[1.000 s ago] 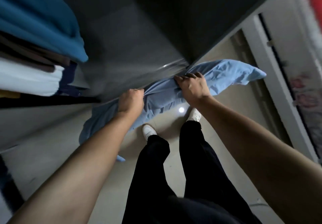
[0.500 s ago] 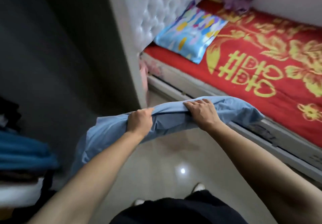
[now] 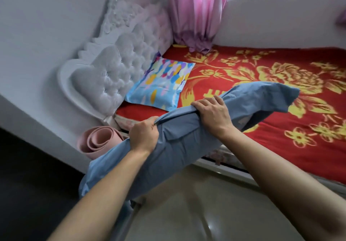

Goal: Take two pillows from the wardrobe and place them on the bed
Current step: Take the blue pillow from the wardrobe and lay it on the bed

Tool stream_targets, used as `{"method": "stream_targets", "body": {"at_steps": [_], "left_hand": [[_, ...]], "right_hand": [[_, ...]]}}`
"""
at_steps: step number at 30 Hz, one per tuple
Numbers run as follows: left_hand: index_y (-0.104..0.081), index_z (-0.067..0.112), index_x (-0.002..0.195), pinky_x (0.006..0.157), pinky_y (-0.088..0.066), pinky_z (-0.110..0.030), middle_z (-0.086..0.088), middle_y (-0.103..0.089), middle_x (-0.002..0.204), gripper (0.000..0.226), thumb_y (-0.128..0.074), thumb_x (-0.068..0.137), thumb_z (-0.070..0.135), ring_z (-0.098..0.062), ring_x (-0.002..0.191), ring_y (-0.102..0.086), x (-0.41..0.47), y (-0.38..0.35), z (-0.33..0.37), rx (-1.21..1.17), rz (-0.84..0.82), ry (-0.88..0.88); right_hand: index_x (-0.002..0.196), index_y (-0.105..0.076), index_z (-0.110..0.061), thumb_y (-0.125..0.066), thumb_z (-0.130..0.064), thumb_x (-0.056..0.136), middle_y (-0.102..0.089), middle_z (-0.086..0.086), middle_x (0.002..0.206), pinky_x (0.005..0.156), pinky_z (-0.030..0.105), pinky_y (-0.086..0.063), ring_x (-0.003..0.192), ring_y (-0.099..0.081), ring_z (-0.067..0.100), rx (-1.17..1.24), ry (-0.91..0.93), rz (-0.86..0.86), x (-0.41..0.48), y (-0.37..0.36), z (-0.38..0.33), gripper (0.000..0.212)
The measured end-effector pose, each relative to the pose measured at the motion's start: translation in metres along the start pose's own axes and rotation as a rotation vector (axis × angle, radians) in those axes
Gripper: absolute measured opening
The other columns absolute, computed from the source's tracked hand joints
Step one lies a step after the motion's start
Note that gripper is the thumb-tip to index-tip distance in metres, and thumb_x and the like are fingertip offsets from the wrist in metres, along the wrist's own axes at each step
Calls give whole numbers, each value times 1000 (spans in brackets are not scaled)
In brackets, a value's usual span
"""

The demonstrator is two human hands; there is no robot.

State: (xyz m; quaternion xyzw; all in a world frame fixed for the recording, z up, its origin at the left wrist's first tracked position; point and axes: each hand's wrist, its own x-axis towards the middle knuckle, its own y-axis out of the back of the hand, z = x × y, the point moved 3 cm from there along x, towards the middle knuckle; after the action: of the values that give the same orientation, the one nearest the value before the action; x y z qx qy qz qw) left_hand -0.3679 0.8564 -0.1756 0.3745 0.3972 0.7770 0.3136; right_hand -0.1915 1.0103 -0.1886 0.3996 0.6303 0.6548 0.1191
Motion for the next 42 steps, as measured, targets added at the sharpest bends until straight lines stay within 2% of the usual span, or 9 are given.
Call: {"method": "stream_targets", "body": {"at_steps": [7, 12, 15, 20, 25, 29, 33, 37, 42], "left_hand": [[-75, 25, 95, 62, -49, -36, -12, -74, 77, 28, -58, 80, 8, -38, 77, -66, 95, -61, -29, -88, -64, 40], [-72, 25, 102, 70, -50, -38, -12, -75, 85, 29, -56, 83, 12, -40, 86, -65, 172, -94, -53, -48, -165, -14], [-71, 24, 101, 69, -50, -38, -12, -74, 85, 25, -56, 84, 13, -39, 84, -66, 218, -103, -65, -23, -173, -58], [-74, 24, 100, 62, -54, -41, -9, -76, 82, 27, -58, 84, 10, -37, 79, -68, 283, -118, -75, -41, -156, -107], [-75, 27, 106, 69, -57, -43, -12, -77, 90, 30, -61, 83, 13, -38, 86, -69, 356, -150, -85, -9, -136, -71], [-75, 31, 106, 71, -54, -38, -11, -77, 92, 26, -62, 87, 19, -37, 87, -69, 412, -180, -87, -12, -126, 19], [-75, 30, 108, 77, -55, -39, -12, -76, 95, 25, -61, 89, 22, -37, 92, -68, 463, -210, -83, -38, -190, 83], [-75, 31, 103, 69, -53, -37, -11, -76, 87, 20, -61, 89, 27, -36, 86, -68, 493, -242, -77, -44, -229, 43], [-75, 25, 97, 68, -51, -36, -10, -74, 82, 17, -60, 90, 27, -34, 84, -66, 519, -273, -74, -173, -329, 102]], "right_hand": [[123, -64, -27, -49, -21, 96, -67, -4, 124, 113, 41, -23, 123, -53, 25, -34, -91, -39, 82, -64, 27, 31], [123, -61, -33, -48, -26, 96, -68, -8, 125, 102, 37, -36, 118, -57, 23, -93, -138, -180, 146, -99, 37, 31], [122, -61, -34, -51, -27, 94, -69, -8, 123, 93, 37, -44, 115, -59, 23, -121, -181, -193, 181, -113, 41, 31], [126, -59, -37, -52, -26, 94, -66, -11, 126, 91, 37, -47, 118, -57, 20, -87, -252, -187, 230, -138, 53, 34], [124, -62, -35, -55, -25, 94, -68, -9, 121, 88, 38, -48, 113, -60, 22, -44, -254, -165, 291, -169, 75, 33], [115, -67, -29, -59, -24, 90, -71, -7, 110, 85, 36, -50, 105, -64, 22, -11, -248, -98, 340, -191, 98, 26], [106, -70, -24, -64, -21, 87, -73, -4, 101, 84, 36, -51, 96, -67, 24, -7, -245, -27, 385, -208, 128, 20], [100, -70, -23, -65, -22, 85, -73, -2, 96, 82, 36, -50, 94, -67, 26, 31, -275, -21, 416, -227, 158, 17], [101, -71, -23, -66, -19, 85, -74, -1, 99, 90, 38, -49, 98, -66, 26, -7, -278, -18, 454, -242, 181, 17]]}}
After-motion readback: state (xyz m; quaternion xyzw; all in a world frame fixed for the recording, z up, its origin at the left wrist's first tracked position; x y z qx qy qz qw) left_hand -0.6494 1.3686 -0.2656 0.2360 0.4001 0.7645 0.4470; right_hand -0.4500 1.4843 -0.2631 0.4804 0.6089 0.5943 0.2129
